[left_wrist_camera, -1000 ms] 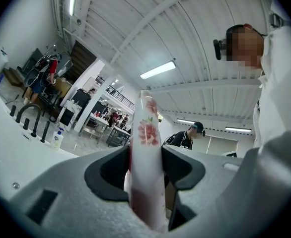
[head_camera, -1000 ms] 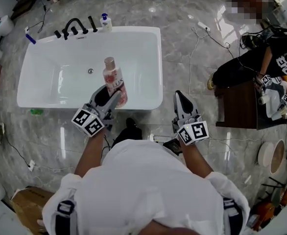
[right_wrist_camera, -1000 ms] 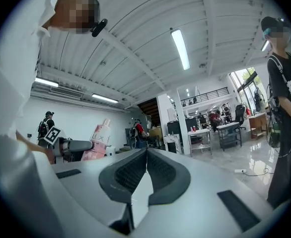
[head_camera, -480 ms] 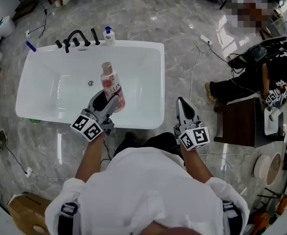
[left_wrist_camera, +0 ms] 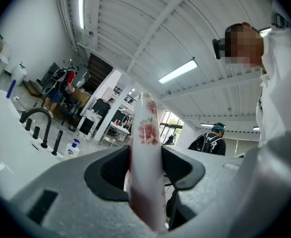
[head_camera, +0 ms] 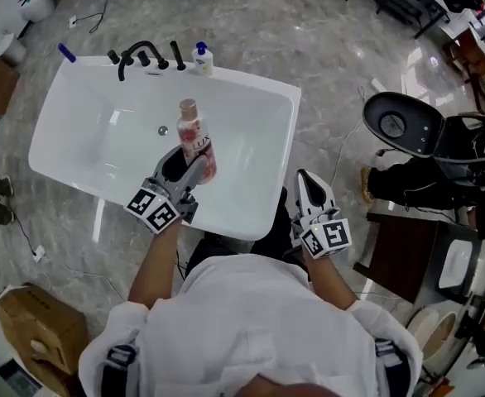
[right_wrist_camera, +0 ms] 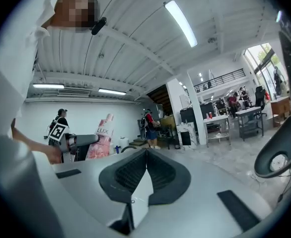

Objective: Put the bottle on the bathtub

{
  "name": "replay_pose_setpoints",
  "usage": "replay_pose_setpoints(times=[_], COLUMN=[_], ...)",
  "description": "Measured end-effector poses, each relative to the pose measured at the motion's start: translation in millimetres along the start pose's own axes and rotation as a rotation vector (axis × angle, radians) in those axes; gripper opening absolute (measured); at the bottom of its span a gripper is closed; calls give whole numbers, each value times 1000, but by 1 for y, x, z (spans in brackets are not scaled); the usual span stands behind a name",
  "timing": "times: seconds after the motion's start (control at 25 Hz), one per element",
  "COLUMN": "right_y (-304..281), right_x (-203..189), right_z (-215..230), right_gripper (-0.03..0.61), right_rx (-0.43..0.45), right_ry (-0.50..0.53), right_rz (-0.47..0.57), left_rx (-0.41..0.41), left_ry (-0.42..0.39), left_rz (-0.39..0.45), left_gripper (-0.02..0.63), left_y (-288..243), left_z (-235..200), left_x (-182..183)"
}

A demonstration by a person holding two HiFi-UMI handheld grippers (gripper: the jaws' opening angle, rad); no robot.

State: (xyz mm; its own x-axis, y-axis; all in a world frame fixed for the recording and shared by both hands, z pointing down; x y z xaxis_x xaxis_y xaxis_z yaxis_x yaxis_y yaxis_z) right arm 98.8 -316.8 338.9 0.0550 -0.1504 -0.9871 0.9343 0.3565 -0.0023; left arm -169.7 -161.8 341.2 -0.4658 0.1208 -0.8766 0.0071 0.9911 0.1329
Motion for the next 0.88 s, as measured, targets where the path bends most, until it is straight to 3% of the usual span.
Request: replay_pose_setpoints(times=[0.2,0.36,0.64,0.88], right_y=[-77,-132,-197,-247], right_x=[-21,-39,-90,-132], right_z=[73,125,191,200], right_gripper=[14,14,14,14], right_rx=[135,152,110,145], right_ry=[28,87,43,31], right_rz=[-63,-83,-101,-69], left_rx=[118,166,165,133], left_ry=[-12,-16,-100,-152], left_rz=[77,98,121,117], left_gripper=[210,209,209,207], left_y=[-57,-107,-185,-232], left_z=[-29,-63,-102,-140], left_x=[-27,-56,-94,-123])
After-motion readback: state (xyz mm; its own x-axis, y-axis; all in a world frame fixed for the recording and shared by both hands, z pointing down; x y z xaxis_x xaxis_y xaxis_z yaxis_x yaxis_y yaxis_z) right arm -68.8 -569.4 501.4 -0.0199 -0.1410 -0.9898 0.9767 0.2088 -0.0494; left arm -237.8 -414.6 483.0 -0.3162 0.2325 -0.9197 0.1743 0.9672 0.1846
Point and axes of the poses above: the fingertips, and each gripper's own axes: y backward along the fingers, z to its right, x out of its top, the point moved 6 cm from there along y, backward along the fingers, and after that the axes turned 5 degrees about z, right-handed, at the moved point
